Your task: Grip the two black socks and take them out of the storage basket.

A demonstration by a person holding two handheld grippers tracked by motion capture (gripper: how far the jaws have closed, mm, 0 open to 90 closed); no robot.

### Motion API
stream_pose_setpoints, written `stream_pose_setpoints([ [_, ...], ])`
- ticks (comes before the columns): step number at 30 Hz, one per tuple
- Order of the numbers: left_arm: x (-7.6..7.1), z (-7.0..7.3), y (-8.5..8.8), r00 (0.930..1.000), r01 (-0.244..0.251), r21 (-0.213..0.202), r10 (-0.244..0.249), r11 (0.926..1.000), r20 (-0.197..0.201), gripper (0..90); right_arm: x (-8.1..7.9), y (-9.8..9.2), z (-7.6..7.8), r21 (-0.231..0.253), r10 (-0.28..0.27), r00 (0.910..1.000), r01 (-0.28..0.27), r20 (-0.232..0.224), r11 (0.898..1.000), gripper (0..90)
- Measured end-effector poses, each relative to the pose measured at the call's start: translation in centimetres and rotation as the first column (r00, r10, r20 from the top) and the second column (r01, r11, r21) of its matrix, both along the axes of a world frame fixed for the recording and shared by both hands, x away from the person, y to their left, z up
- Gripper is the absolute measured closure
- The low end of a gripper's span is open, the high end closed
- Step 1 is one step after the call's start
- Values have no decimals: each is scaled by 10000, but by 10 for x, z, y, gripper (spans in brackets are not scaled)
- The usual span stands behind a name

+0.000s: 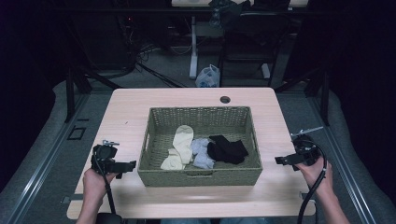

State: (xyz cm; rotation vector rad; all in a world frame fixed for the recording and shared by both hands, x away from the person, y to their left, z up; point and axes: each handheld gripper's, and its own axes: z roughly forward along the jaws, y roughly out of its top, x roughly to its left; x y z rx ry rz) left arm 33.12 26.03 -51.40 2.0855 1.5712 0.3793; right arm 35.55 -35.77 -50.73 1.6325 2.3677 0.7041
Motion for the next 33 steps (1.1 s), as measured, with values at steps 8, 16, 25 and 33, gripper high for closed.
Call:
stream_pose_setpoints([
  [8, 0, 0, -2, 9997, 127, 243, -133, 9996, 225, 19, 0, 2, 2, -53, 369, 9993, -369, 25, 9993, 0],
  [16, -1, 0, -2, 9996, 168, 329, -175, 9993, 218, 17, -1, 7, 18, -97, 639, 9958, -634, 652, 9979, 0],
  [25, -2, -1, -1, 9996, 130, 320, -138, 9994, 237, 16, 8, 17, 45, 200, 589, 9965, -602, 590, 9980, 0],
  [33, -2, 0, -1, 9996, 165, 295, -171, 9994, 212, 15, 16, 26, 75, 280, 924, 9932, -945, 706, 9951, 0],
])
